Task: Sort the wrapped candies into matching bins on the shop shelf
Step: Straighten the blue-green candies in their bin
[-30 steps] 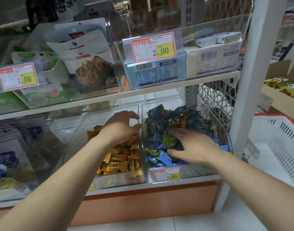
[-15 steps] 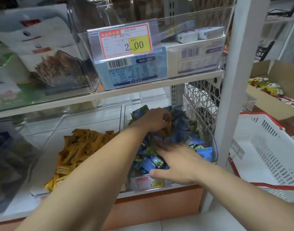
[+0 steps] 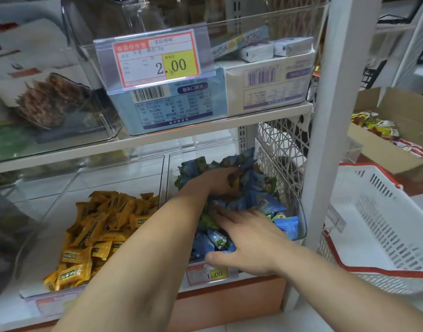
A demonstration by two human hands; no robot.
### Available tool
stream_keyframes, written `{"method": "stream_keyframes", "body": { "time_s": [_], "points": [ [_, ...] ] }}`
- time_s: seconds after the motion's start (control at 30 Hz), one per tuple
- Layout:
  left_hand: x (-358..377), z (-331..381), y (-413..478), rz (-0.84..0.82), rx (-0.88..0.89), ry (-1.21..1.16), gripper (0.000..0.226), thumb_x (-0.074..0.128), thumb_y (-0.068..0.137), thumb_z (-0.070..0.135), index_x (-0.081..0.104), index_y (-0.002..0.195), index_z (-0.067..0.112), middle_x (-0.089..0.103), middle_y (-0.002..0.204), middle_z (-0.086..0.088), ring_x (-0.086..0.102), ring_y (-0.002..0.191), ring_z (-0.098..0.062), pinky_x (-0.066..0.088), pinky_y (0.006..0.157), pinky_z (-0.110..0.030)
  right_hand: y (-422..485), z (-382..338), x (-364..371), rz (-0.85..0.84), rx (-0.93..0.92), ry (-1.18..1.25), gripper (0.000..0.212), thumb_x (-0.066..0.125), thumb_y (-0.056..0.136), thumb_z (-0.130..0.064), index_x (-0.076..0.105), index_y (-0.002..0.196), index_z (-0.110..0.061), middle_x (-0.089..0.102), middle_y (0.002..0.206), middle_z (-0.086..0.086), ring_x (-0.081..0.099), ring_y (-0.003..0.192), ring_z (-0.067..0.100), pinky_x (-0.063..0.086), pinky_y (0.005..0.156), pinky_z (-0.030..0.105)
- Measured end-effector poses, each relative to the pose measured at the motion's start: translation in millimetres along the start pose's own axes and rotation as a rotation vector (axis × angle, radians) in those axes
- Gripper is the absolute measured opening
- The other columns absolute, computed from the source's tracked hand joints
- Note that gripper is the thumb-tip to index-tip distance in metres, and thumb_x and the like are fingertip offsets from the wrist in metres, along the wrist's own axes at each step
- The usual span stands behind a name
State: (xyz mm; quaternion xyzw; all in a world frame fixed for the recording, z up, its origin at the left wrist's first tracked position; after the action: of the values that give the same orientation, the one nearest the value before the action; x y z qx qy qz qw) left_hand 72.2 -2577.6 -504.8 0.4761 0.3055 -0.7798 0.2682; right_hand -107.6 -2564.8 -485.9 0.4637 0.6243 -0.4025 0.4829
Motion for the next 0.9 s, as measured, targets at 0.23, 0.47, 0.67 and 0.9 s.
{"method": "stream_keyframes", "body": {
  "time_s": [0.23,0.47,0.67,0.9],
  "points": [
    [-24,7,1,0.118,0.034,-0.1,0.036,0.079,0.077,0.022,0.067,0.109,0.031,0.058,0.103,0.01,0.058,0.096,-0.016,0.045,0.078,-0.026,1,3,1,0.037,0.007,0.01,0.103,0.024,0.074,-0.09,0.02,0.158,-0.031,0.016,0.167,-0.007,0.03,0.145,0.022,0.021,0.116,0.042],
    [-70,12,-47,0.245,0.089,-0.283,0.024,0.084,0.075,0.014,0.076,0.095,0.024,0.069,0.089,0.012,0.065,0.075,-0.005,0.048,0.066,-0.017,2,6,1,0.057,0.017,0.022,0.105,0.023,0.071,-0.093,0.022,0.156,-0.032,0.018,0.166,-0.009,0.03,0.145,0.021,0.021,0.115,0.041],
    [-87,6,-116,0.295,0.095,-0.738,0.021,0.074,0.087,0.006,0.071,0.107,0.01,0.075,0.09,-0.004,0.074,0.079,-0.016,0.056,0.067,-0.02,1,3,-16,0.127,0.038,0.105,0.096,0.045,0.075,-0.085,0.029,0.152,-0.032,0.032,0.159,-0.009,0.035,0.14,0.02,0.034,0.112,0.041],
    [-67,-6,-170,0.313,0.035,-1.084,0.024,0.066,0.093,0.019,0.066,0.117,0.02,0.074,0.106,-0.012,0.073,0.088,-0.028,0.055,0.067,-0.025,-1,23,-67,0.553,0.266,0.63,0.081,0.059,0.089,-0.057,0.022,0.155,-0.03,0.043,0.148,0.002,0.046,0.132,0.023,0.041,0.105,0.04]
  ]
}}
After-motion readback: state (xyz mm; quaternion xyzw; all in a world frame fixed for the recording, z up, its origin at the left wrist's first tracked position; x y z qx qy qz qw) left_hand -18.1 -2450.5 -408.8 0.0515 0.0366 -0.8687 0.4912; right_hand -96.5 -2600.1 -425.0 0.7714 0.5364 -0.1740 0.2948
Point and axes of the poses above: each hand's wrist, its own y-axis towards the middle knuckle, its own x-axis out of the palm, z = x × y, the point moved 9 cm from there along y, towards the middle knuckle
